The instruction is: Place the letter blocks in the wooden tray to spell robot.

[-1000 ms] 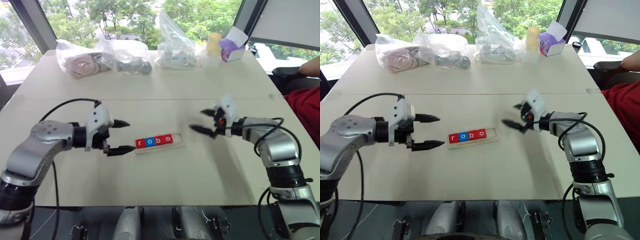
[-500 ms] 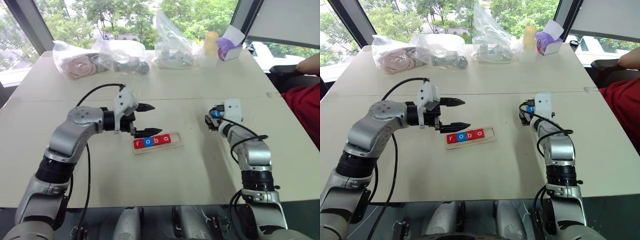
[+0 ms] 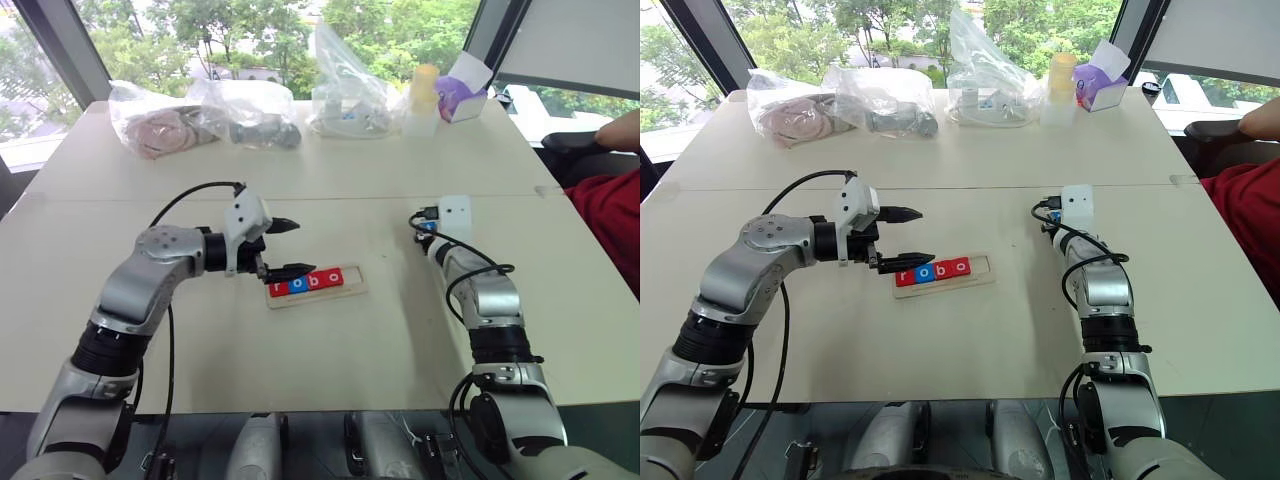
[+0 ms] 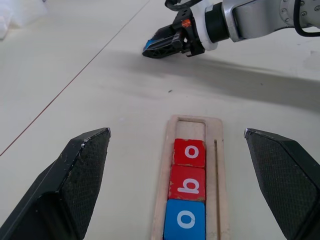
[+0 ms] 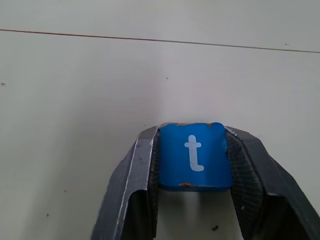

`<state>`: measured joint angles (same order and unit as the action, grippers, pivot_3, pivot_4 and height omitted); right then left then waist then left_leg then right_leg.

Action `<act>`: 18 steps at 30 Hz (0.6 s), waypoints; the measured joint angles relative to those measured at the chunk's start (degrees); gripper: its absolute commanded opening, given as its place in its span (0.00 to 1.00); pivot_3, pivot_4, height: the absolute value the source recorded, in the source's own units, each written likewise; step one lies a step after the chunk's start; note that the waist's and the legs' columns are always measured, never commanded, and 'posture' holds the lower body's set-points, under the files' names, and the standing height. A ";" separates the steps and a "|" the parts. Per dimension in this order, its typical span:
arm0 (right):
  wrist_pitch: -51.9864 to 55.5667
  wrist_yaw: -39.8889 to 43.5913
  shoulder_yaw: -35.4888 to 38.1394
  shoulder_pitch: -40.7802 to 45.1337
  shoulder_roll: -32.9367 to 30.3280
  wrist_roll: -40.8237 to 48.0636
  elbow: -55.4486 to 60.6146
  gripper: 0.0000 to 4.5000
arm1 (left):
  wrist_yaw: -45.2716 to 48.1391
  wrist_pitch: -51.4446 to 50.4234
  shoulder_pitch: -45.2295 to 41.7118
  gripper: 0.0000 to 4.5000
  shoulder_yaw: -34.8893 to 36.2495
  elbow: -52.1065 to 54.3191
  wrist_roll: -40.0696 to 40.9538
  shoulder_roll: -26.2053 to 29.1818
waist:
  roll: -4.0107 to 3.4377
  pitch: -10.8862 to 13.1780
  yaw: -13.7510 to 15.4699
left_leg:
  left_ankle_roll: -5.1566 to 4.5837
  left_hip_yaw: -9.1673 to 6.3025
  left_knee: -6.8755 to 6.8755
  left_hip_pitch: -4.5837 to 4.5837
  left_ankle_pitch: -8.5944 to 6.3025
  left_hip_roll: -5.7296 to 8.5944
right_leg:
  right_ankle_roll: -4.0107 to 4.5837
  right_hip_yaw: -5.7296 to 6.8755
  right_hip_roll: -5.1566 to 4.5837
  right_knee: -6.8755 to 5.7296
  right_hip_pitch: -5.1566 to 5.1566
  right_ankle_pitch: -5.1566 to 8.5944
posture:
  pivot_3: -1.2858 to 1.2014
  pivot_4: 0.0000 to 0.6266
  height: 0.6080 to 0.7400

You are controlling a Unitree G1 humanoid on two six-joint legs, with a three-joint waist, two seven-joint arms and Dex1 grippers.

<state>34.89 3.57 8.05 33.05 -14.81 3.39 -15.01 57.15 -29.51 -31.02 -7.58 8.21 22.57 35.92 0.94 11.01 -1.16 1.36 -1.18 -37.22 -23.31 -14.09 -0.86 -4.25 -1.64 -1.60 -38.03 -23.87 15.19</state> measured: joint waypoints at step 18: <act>36.71 -12.92 1.50 -16.65 16.85 2.65 46.53 0.33 | 6.72 -4.03 2.56 1.00 -3.95 7.92 2.19 2.76 | -0.04 -0.01 -0.02 | 0.04 -0.25 0.06 -0.08 0.03 -0.03 | 0.07 0.01 0.04 -0.02 -0.17 0.04 | 0.52 0.24 1.00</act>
<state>71.60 -9.35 9.54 16.40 2.04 6.04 31.52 63.87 -33.54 -28.46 -11.53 16.13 24.76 38.68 0.89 11.00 -1.17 1.40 -1.43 -37.16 -23.39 -14.06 -0.89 -4.18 -1.64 -1.56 -38.05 -24.04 15.23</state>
